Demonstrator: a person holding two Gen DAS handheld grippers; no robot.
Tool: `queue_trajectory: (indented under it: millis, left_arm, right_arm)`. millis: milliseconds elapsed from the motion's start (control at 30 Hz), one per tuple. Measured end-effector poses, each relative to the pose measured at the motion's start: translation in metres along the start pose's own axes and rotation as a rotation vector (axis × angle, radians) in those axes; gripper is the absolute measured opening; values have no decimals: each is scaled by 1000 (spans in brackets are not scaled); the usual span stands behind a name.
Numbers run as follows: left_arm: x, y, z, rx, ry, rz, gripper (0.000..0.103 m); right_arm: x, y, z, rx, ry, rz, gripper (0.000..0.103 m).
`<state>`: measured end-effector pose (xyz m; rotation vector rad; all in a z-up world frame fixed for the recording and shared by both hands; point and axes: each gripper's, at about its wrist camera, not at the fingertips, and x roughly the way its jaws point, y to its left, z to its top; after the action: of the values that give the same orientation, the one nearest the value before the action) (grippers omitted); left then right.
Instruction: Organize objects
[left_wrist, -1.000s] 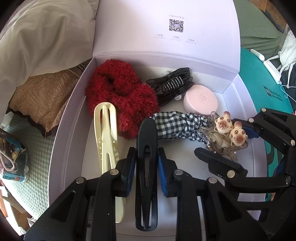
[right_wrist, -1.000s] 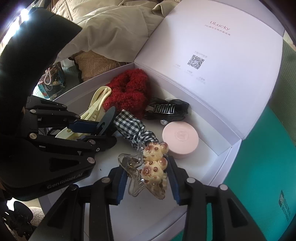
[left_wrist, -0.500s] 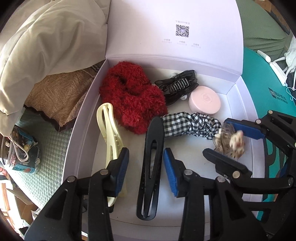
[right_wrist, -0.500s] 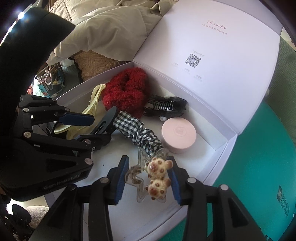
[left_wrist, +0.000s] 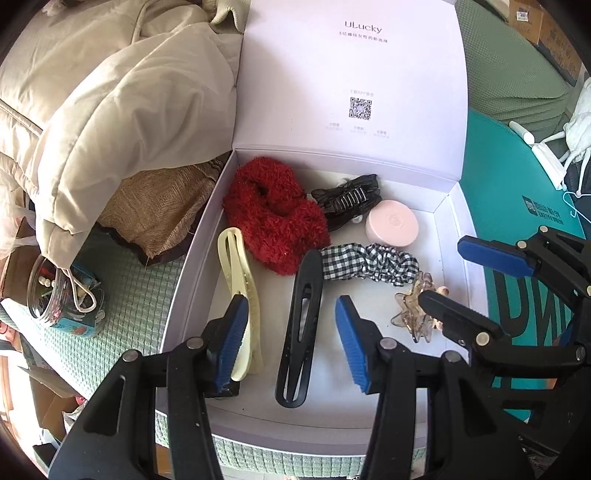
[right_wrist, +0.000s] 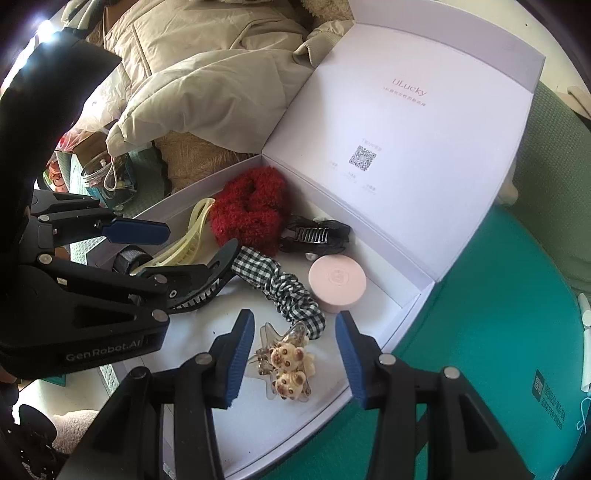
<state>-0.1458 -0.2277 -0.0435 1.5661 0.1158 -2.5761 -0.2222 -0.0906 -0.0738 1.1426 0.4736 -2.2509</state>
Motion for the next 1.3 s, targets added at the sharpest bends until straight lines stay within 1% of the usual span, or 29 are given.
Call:
queue_trajectory:
  millis: [33,67,100,167,233,267,400,600,800,967,1067,1233,1300]
  left_arm:
    - [-3,0,5,-3,-6,2,47]
    - [-9,0,3,-4,-13,5,47]
    - [-14,0,-6,-4,-20,8,47]
    - [-26,0,-7,-6,-35,12,48]
    - [-32,6,4,-10,-49,16,48]
    - [-28,6,11,-11,-57,17,48]
    - [-48,6,10,-15,-104,4,49]
    - [-81,1,6,-17,-147,40,53]
    - [-111,-5,-3,-17,-186,60,57]
    - [-131,-10,-13,-29,-206,59,59]
    - [-141,-11,-21,-46,-215,61,60]
    - [-157,-14,-36,-72,-219,74,65]
    - [-163,-15,-42,-82,-216,83,66]
  right_arm:
    - [-6,0,-1,-1,-8,-1,46]
    - [-8,1,0,-1,-16,-3,46]
    - [-10,1,1,-1,-22,-7,46]
    - [-20,1,2,0,-36,-12,46]
    - [-28,1,5,2,-51,-17,46]
    - [-39,0,4,3,-57,-20,46]
    - [-60,0,5,10,-84,-32,46]
    - [-91,0,3,14,-118,-54,46]
    - [-120,2,-3,25,-152,-67,46]
    - [-143,8,-9,19,-178,-76,46]
    - [-156,11,-15,23,-196,-83,52]
    - [-178,17,-25,21,-217,-92,53]
    - [-186,20,-29,23,-226,-95,56]
